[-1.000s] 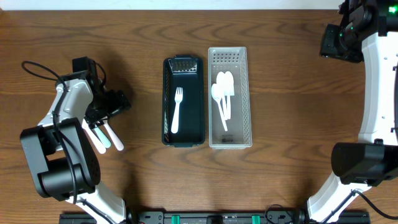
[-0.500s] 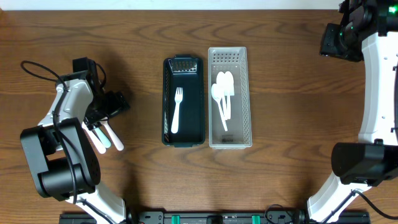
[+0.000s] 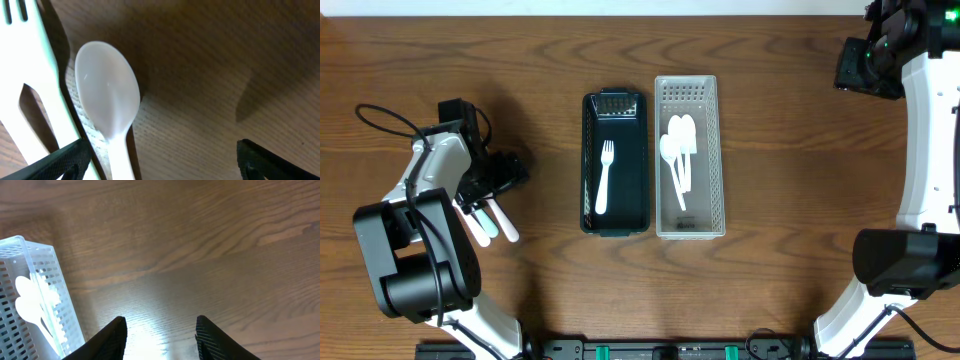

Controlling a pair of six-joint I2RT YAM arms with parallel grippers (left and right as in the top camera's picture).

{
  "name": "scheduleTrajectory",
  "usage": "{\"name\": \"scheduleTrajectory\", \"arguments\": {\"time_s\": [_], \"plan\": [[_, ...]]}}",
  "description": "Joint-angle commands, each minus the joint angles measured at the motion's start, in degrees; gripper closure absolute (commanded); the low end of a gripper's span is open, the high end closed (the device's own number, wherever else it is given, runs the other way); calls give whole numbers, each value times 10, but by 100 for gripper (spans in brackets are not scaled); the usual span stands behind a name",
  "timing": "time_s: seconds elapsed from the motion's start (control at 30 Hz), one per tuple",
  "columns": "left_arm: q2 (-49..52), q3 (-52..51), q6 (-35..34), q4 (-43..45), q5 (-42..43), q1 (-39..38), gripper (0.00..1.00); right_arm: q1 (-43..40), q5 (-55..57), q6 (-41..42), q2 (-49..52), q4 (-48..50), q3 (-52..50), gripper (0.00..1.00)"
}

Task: Pack container
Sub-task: 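Move left gripper over the fork pair and spoon, lowering to grasp, then close the left gripper on the white spoon's bowl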

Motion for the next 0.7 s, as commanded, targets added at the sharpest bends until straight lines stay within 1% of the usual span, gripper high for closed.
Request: {"name": "scheduleTrajectory", "arguments": {"time_s": [0.0,0.37,0.67], "plan": [[6,-4,-7,10,-11,3,5,-1,10,-9,0,-2,-1,52],[71,-4,-9,26,-6,3,5,-1,10,-8,0,-8,0,53],[76,15,-9,49,-7,3,6,-1,10,-8,0,-7,0,53]]}}
